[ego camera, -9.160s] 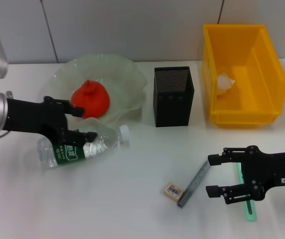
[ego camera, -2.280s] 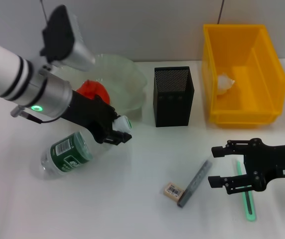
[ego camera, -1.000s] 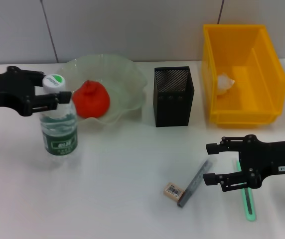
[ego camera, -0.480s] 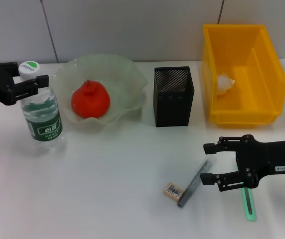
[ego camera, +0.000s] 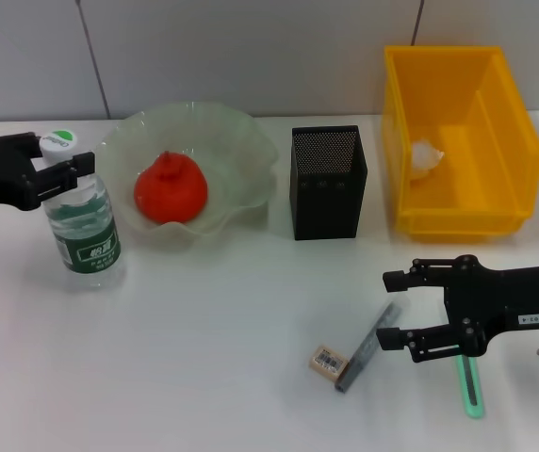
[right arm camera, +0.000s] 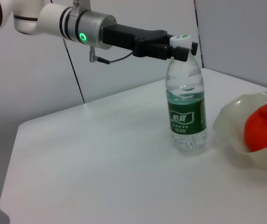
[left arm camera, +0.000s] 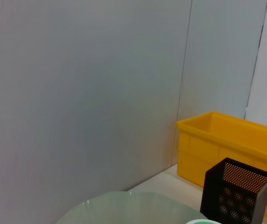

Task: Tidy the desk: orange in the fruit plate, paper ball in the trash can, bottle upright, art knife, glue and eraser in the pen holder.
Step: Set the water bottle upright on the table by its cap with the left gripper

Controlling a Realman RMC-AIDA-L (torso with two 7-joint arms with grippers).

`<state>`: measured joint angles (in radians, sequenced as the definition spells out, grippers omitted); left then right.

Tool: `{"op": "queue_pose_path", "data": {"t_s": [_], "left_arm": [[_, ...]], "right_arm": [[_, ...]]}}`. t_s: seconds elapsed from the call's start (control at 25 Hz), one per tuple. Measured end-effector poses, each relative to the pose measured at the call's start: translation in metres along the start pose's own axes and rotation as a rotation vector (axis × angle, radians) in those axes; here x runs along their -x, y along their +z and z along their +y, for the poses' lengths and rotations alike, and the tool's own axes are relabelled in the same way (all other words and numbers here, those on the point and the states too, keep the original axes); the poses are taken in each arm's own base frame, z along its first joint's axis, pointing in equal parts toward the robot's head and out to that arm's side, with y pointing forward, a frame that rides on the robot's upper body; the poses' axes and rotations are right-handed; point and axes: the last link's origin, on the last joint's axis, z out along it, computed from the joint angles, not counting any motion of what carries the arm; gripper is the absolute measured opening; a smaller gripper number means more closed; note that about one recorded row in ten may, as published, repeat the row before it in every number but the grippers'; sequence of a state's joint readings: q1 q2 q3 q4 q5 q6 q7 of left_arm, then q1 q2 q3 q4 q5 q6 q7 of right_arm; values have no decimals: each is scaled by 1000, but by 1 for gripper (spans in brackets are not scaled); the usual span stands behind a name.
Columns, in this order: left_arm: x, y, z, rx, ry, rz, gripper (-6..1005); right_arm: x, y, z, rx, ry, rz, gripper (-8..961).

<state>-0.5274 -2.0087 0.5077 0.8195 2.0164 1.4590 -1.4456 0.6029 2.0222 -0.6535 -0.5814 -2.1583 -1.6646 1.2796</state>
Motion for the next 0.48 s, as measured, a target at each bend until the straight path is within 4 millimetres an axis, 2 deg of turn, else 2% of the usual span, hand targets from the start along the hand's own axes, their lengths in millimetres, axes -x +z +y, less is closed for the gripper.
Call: {"op": "queue_pose_path", "data": {"t_s": [0.48], "left_arm": [[3,2,1,-14,-11,25,441]], "right_arm": [[0,-1,0,3,-4,0,814]]}}
